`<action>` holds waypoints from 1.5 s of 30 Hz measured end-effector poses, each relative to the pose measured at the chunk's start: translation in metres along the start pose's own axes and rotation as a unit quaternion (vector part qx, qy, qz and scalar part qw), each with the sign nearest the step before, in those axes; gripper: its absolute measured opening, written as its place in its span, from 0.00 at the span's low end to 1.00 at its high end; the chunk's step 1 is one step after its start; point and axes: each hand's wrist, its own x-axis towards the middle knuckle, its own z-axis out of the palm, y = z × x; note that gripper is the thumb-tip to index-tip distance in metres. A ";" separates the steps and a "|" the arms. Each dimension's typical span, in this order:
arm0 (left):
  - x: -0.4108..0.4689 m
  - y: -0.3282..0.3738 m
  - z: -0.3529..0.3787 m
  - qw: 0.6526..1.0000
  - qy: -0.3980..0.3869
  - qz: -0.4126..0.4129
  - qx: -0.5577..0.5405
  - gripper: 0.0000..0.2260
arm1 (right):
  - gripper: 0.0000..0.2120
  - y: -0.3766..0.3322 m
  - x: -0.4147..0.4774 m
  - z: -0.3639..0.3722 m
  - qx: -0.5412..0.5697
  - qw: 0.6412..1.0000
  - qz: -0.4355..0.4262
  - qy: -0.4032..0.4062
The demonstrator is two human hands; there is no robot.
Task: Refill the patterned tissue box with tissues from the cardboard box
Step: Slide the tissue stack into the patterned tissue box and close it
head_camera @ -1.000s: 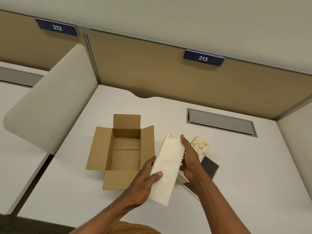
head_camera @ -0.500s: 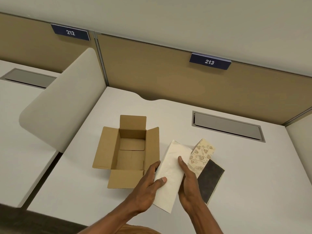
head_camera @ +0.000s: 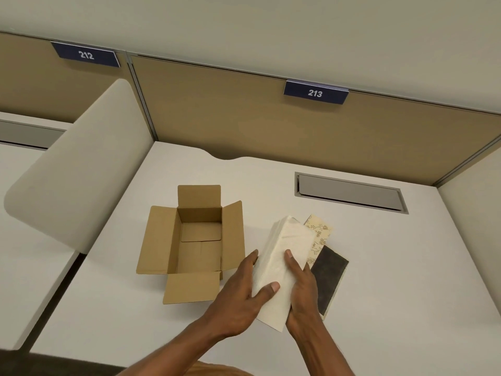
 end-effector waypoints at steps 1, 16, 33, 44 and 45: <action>-0.001 0.002 0.002 1.000 -0.002 -0.003 0.014 0.42 | 0.20 -0.002 0.001 -0.004 0.005 1.000 -0.002 0.002; 0.003 0.001 0.032 0.995 -0.073 0.021 0.060 0.33 | 0.21 -0.011 0.000 -0.048 0.125 0.990 0.065 -0.003; 0.060 0.002 0.061 0.979 -0.081 0.001 0.188 0.25 | 0.28 -0.050 0.057 -0.126 0.101 0.990 -0.050 0.083; 0.119 -0.017 0.066 0.945 -0.027 0.046 0.322 0.14 | 0.19 -0.038 0.122 -0.163 0.065 0.988 0.023 0.141; 0.125 -0.017 0.067 0.946 -0.015 0.056 0.318 0.13 | 0.20 -0.035 0.126 -0.164 0.063 0.988 0.027 0.139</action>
